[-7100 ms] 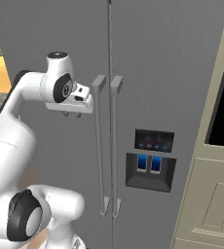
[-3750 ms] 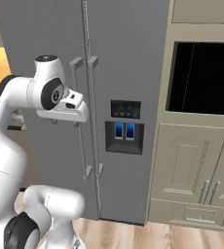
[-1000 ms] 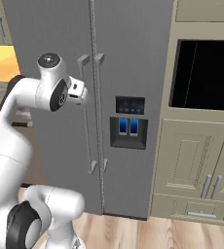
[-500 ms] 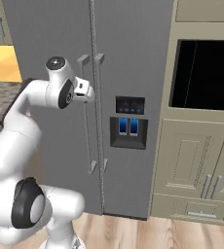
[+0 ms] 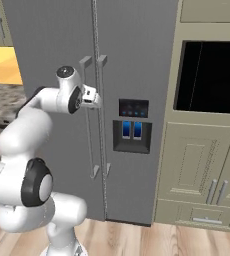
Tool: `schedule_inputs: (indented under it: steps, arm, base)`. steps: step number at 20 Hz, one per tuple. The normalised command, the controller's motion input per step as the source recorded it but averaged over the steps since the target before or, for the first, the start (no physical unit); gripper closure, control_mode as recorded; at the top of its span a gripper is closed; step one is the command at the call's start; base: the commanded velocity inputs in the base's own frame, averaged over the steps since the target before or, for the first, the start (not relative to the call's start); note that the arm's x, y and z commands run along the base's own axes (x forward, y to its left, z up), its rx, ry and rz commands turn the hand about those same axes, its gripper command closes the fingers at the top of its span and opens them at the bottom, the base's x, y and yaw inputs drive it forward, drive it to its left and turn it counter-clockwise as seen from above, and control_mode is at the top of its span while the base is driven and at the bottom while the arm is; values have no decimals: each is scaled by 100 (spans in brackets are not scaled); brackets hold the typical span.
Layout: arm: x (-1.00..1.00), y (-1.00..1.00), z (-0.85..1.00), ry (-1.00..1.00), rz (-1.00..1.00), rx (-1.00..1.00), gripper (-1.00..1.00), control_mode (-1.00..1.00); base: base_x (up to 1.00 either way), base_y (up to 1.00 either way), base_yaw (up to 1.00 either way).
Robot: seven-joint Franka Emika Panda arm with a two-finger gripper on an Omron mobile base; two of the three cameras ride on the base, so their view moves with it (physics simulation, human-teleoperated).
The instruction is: Take the lemon wedge from the fridge and place it on the plate with fish on the dining counter.
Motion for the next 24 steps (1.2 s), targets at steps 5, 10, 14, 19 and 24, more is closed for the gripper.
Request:
schedule_inputs:
  steps: [5, 10, 14, 19, 24]
  arm:
    - [25, 5, -40, 0, 0, 0, -100, -100]
    - [49, 6, -40, -1, 0, 0, -100, -100]
    - [64, 0, -34, 0, 0, 0, -100, -100]
    - [62, 0, -34, 0, 0, 0, -100, -100]
    - [65, 4, -30, 0, 0, 0, 100, -100]
  base:
    - [0, 0, 0]
    - [0, 0, 0]
    - [0, 0, 0]
    - [0, 0, 0]
    - [0, 0, 0]
